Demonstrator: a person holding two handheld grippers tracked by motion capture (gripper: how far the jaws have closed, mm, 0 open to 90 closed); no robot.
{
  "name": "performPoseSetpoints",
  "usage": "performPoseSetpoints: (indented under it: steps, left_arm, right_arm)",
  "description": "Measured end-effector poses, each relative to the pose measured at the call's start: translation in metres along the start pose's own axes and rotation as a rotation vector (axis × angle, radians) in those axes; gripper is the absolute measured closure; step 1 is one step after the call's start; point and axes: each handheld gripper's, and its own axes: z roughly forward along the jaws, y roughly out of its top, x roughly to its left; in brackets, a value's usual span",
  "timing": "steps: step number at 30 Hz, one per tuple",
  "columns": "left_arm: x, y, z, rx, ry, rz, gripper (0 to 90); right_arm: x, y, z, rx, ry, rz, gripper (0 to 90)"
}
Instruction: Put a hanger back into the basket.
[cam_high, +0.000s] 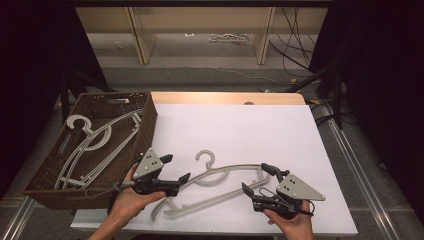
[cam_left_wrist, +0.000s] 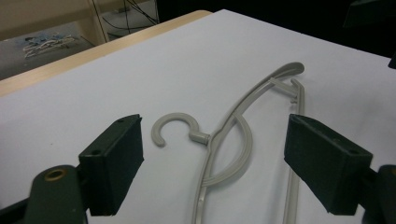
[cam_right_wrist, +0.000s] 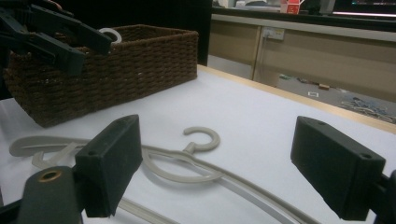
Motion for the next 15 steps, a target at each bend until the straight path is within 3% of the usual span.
performPoseSetpoints:
  steps: [5, 6, 8, 10, 11, 12, 15]
  left_arm:
    - [-0.001, -0.001, 0.018, 0.065, -0.011, 0.025, 19.6]
    - [-0.002, -0.001, 0.026, 0.105, -0.014, 0.082, 20.3]
    - [-0.003, -0.001, 0.032, 0.109, -0.019, 0.081, 20.9]
    - [-0.003, 0.0, 0.038, 0.143, -0.024, 0.107, 20.9]
    - [-0.003, 0.001, 0.043, 0.149, -0.022, 0.116, 20.9]
    - [-0.003, 0.002, 0.047, 0.16, -0.025, 0.108, 20.9]
    - [-0.002, 0.005, 0.061, 0.195, -0.038, 0.13, 21.1]
  right_arm:
    - [0.0, 0.0, 0.0, 0.002, -0.001, -0.014, 17.5]
    - [0.0, 0.0, -0.001, 0.001, -0.003, -0.017, 17.5]
    - [0.001, 0.0, -0.001, 0.007, 0.005, -0.007, 17.5]
    - [0.001, 0.001, 0.0, 0.0, -0.003, -0.019, 17.5]
    - [0.003, 0.0, 0.0, 0.003, 0.009, 0.0, 17.5]
    - [0.003, 0.0, 0.0, 0.003, 0.009, 0.0, 17.5]
    - [0.002, 0.0, 0.001, -0.009, 0.005, -0.018, 17.5]
